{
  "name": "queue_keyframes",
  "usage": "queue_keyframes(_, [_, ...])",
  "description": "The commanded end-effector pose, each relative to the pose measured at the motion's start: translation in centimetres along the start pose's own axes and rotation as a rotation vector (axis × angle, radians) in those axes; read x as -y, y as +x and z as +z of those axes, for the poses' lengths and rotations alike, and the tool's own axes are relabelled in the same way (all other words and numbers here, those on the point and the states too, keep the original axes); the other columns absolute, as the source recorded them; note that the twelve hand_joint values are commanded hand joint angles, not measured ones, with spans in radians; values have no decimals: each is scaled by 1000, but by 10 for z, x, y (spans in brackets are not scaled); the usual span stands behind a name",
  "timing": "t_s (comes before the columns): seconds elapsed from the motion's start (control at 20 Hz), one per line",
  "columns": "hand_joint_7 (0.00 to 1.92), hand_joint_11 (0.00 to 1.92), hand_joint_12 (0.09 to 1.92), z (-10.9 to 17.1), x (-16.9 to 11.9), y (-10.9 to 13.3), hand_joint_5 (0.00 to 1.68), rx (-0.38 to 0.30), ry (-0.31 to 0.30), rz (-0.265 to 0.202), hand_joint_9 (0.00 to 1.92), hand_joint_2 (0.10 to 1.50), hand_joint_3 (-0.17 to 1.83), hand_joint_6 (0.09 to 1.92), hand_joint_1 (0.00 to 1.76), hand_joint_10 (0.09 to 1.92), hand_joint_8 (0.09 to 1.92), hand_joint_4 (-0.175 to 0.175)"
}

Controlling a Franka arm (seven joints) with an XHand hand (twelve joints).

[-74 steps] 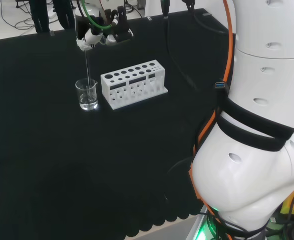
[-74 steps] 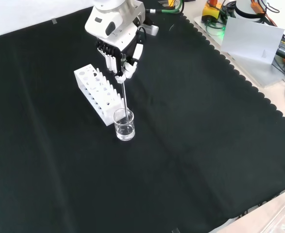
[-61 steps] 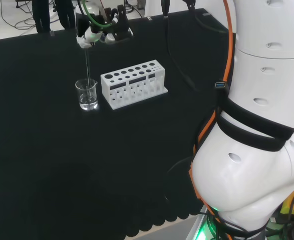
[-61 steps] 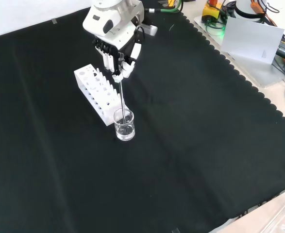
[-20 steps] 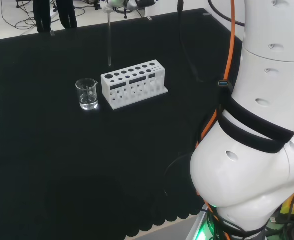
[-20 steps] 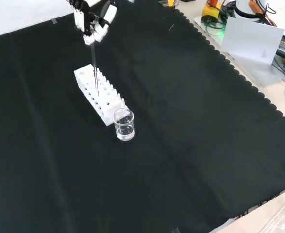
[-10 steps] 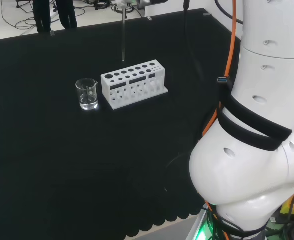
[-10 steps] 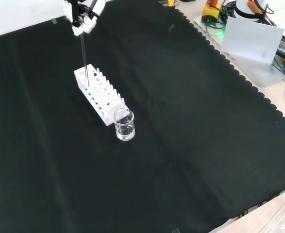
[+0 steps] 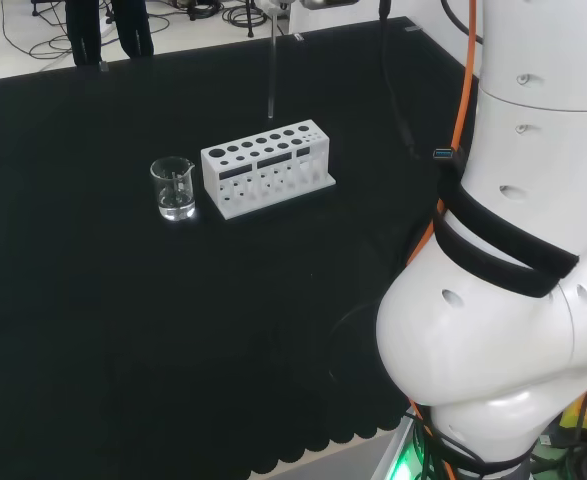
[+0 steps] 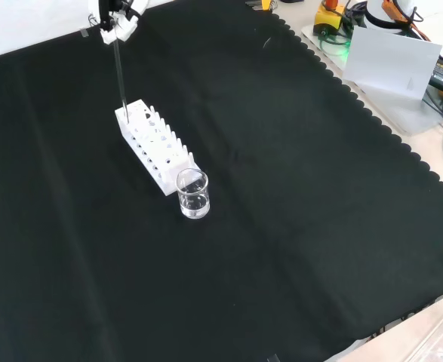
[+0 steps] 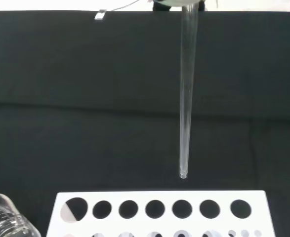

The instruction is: Put the glass rod back on the white test tube rack.

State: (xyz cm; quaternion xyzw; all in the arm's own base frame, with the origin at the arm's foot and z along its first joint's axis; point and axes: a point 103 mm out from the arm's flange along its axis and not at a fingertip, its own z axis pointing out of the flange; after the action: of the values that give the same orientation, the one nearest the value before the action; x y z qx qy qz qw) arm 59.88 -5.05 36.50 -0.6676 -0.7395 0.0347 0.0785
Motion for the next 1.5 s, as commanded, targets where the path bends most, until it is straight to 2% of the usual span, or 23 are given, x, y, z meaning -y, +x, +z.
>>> queue_keyframes(0.05, [1519, 1785, 729, 3, 0, -17, 1402, -1, 6, 36, 1787, 1038, -175, 303, 1233, 578, 950, -175])
queue_keyframes(0.65, [1519, 1786, 731, 12, 8, -42, 1403, -12, 21, 82, 1788, 1038, -175, 302, 1233, 579, 949, -175])
queue_keyframes(1.2, [1520, 1787, 733, 10, 15, -44, 1403, -12, 7, 98, 1788, 1038, -175, 301, 1233, 579, 949, -175])
queue_keyframes(1.5, [1521, 1787, 735, 15, 14, -40, 1404, -6, 20, 97, 1788, 1038, -175, 300, 1233, 579, 948, -175])
